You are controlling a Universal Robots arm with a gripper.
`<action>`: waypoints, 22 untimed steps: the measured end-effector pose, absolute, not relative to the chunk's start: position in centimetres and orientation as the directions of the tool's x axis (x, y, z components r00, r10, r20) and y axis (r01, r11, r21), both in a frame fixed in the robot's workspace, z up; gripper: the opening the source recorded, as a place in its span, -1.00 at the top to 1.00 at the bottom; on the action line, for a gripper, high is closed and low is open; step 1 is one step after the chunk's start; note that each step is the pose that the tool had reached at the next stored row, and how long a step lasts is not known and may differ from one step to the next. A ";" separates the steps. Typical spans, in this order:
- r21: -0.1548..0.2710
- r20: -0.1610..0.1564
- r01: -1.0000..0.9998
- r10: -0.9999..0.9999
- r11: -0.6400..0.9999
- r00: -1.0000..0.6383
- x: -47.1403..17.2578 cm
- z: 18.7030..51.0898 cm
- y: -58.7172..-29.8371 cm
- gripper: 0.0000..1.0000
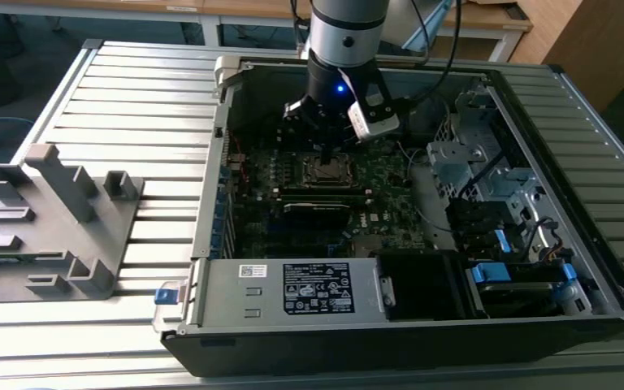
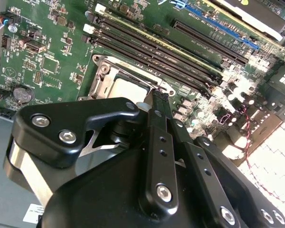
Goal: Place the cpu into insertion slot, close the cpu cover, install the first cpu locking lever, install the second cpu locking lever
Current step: 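Install the second cpu locking lever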
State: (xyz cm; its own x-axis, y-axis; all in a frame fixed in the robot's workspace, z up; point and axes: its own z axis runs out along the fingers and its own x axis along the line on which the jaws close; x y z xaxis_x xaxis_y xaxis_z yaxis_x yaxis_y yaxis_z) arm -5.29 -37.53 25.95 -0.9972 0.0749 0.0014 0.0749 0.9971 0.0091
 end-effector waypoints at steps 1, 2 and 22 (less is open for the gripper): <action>0.009 0.002 0.075 0.075 0.997 -0.997 -5.3 25.9 -37.5 0.79; 0.009 0.002 0.075 0.075 0.997 -0.997 -5.3 25.9 -37.5 0.79; 0.008 0.014 0.075 0.075 0.997 -0.997 -5.3 25.8 -37.5 0.79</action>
State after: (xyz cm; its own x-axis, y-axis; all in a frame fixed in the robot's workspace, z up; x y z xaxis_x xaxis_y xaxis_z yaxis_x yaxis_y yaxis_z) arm -5.30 -37.53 25.83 -0.9971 0.0750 0.0136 0.0751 0.9971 0.0076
